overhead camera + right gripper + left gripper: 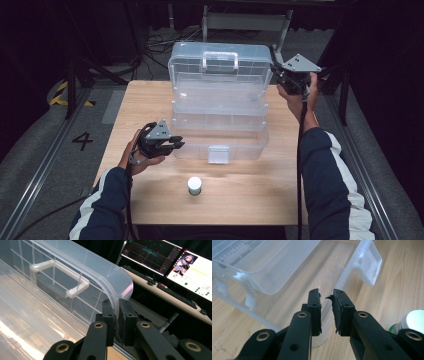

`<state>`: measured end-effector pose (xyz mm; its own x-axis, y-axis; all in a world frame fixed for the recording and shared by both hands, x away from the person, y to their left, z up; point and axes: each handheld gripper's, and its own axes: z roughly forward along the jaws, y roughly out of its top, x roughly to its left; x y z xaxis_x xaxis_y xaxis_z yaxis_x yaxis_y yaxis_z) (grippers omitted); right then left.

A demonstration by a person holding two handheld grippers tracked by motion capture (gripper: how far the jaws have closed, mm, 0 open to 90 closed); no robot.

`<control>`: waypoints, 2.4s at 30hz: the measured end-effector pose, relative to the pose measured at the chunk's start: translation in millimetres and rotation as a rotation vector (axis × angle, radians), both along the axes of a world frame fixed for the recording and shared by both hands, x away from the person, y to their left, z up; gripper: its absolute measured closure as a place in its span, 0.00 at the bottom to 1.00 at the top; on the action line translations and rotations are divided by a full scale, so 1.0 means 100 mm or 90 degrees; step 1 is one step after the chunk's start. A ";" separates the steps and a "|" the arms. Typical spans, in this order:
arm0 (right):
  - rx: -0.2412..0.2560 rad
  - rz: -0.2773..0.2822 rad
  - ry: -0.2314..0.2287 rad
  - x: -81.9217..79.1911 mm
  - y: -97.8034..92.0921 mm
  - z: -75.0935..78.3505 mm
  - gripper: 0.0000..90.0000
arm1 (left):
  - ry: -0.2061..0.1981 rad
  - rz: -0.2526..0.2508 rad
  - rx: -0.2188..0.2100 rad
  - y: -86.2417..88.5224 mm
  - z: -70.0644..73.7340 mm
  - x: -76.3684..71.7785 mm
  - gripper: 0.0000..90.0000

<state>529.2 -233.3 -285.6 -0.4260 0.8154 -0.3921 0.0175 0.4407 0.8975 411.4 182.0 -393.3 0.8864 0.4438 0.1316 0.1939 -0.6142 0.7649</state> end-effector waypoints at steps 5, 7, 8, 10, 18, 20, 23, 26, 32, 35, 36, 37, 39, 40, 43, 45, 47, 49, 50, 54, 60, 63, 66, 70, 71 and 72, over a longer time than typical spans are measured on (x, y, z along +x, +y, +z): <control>0.003 -0.001 0.003 0.03 0.00 0.00 0.94 | 0.002 -0.004 -0.007 0.01 -0.01 0.01 0.86; 0.009 0.000 0.004 0.04 0.00 0.00 0.94 | 0.001 -0.002 -0.008 0.01 -0.01 0.00 0.86; 0.009 -0.001 0.005 0.05 0.00 0.00 0.94 | -0.001 -0.002 -0.009 0.02 -0.01 0.01 0.86; 0.012 0.000 0.008 0.06 0.00 0.01 0.94 | 0.002 -0.004 -0.010 0.01 -0.01 0.01 0.86; 0.018 -0.006 0.012 0.13 0.00 0.01 0.95 | -0.004 -0.005 -0.011 0.02 -0.02 0.00 0.86; 0.019 -0.009 0.016 0.16 0.00 0.02 0.95 | 0.000 -0.006 -0.015 0.02 -0.02 0.01 0.86; 0.020 -0.012 0.021 0.19 0.01 0.03 0.95 | -0.002 -0.006 -0.015 0.02 -0.02 0.00 0.86; 0.023 -0.010 0.023 0.22 0.00 0.03 0.95 | -0.002 -0.011 -0.016 0.03 -0.03 0.01 0.86; 0.027 -0.011 0.028 0.26 0.00 0.02 0.95 | -0.003 -0.015 -0.014 0.03 -0.02 0.02 0.86; 0.027 -0.012 0.033 0.29 0.00 0.03 0.95 | -0.004 -0.016 -0.014 0.03 -0.03 0.02 0.86; 0.028 -0.013 0.036 0.30 0.00 0.04 0.95 | -0.003 -0.016 -0.014 0.03 -0.03 0.02 0.86; 0.030 -0.014 0.042 0.32 0.00 0.04 0.95 | -0.003 -0.014 -0.015 0.03 -0.03 0.01 0.86; 0.034 -0.017 0.048 0.35 0.00 0.05 0.95 | -0.005 -0.011 -0.015 0.03 -0.03 0.01 0.86; 0.032 -0.018 0.047 0.36 0.01 0.05 0.95 | -0.006 -0.011 -0.015 0.03 -0.03 0.01 0.86; 0.039 -0.019 0.050 0.39 0.01 0.04 0.95 | -0.006 -0.010 -0.016 0.03 -0.03 0.01 0.86; 0.044 -0.017 0.056 0.42 0.00 0.04 0.95 | -0.006 -0.009 -0.016 0.03 -0.03 0.00 0.86; 0.050 -0.016 0.063 0.45 -0.01 0.05 0.95 | -0.006 -0.007 -0.016 0.02 -0.03 0.00 0.86; 0.053 -0.016 0.067 0.48 -0.01 0.05 0.95 | -0.006 -0.007 -0.014 0.02 -0.03 0.00 0.86; 0.056 -0.014 0.070 0.50 -0.02 0.05 0.95 | -0.007 -0.007 -0.011 0.02 -0.02 0.00 0.86; 0.060 -0.013 0.079 0.59 -0.02 0.04 0.95 | -0.004 -0.009 -0.017 0.03 -0.03 0.01 0.86; 0.063 -0.018 0.087 0.68 -0.01 0.03 0.95 | -0.001 -0.014 -0.018 0.04 -0.03 0.02 0.86; 0.065 -0.019 0.086 0.70 -0.01 0.02 0.95 | -0.001 -0.014 -0.019 0.04 -0.03 0.02 0.86; 0.074 -0.020 0.093 0.74 -0.01 0.01 0.95 | -0.002 -0.014 -0.017 0.04 -0.03 0.02 0.86; 0.067 -0.027 0.094 0.77 0.01 0.00 0.95 | -0.002 -0.013 -0.017 0.04 -0.03 0.02 0.86; 0.069 -0.027 0.095 0.78 0.01 0.00 0.95 | 0.000 -0.013 -0.018 0.04 -0.03 0.02 0.86; 0.074 -0.030 0.098 0.81 0.01 -0.01 0.95 | -0.001 -0.013 -0.018 0.04 -0.03 0.01 0.86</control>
<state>609.8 -232.0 -286.9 -0.4346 0.8717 -0.2264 0.1768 0.3291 0.9276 412.8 185.8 -396.3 0.8949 0.4296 0.1211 0.1806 -0.5965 0.7820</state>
